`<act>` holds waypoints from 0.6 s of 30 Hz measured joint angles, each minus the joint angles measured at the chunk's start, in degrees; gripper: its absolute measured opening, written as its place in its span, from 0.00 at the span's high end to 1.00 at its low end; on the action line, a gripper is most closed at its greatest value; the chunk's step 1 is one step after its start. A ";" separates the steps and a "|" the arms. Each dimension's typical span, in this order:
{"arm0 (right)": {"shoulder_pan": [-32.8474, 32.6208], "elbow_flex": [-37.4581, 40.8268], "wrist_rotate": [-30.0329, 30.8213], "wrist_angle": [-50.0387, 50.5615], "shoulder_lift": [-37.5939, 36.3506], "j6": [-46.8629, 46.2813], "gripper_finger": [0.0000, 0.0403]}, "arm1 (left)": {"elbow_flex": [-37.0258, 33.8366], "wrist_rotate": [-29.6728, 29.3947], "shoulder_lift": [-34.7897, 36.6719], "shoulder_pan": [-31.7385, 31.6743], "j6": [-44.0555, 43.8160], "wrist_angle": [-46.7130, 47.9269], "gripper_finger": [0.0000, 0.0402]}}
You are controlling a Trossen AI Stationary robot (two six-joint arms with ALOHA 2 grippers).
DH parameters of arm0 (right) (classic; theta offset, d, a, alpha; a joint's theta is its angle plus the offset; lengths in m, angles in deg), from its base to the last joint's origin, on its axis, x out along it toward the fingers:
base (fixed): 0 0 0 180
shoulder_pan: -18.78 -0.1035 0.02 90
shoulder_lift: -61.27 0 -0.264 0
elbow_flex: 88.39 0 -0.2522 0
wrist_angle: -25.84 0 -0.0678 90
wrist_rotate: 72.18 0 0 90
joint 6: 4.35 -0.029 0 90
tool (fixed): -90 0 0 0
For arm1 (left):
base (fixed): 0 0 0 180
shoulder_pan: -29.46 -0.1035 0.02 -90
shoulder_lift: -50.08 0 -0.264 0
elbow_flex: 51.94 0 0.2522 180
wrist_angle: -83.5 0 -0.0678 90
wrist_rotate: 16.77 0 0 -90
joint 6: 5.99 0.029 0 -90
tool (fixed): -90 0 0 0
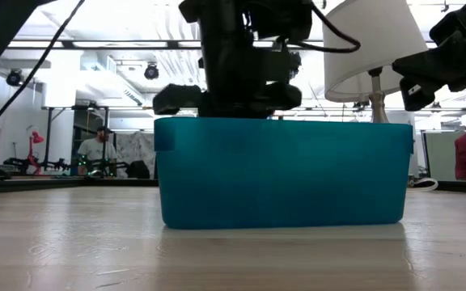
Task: Pick & Place food coloring
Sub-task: Put the small black food coloring bottle into the blue bin
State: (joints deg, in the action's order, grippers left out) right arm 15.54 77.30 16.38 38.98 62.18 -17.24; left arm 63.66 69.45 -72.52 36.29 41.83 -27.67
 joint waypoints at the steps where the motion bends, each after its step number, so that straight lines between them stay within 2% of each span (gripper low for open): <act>1: 0.00 0.02 0.02 0.01 0.00 0.00 0.98 | 0.00 -1.08 -0.03 -0.16 -0.75 0.41 0.87; 4: 0.00 0.02 0.00 0.01 0.00 0.00 0.98 | 0.02 -0.79 -0.03 -0.64 -3.90 1.99 0.87; 8: 0.02 0.02 0.00 0.01 0.00 0.00 0.98 | 0.02 3.05 -0.03 -0.81 -7.96 2.13 0.87; 18: 0.01 0.01 0.00 0.00 0.00 0.00 0.98 | 1.91 3.03 -0.03 -0.82 -5.85 2.59 0.87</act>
State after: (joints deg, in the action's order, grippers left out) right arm 15.54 77.30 16.38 38.98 62.18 -17.24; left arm 65.56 72.48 -72.55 35.48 35.99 -25.08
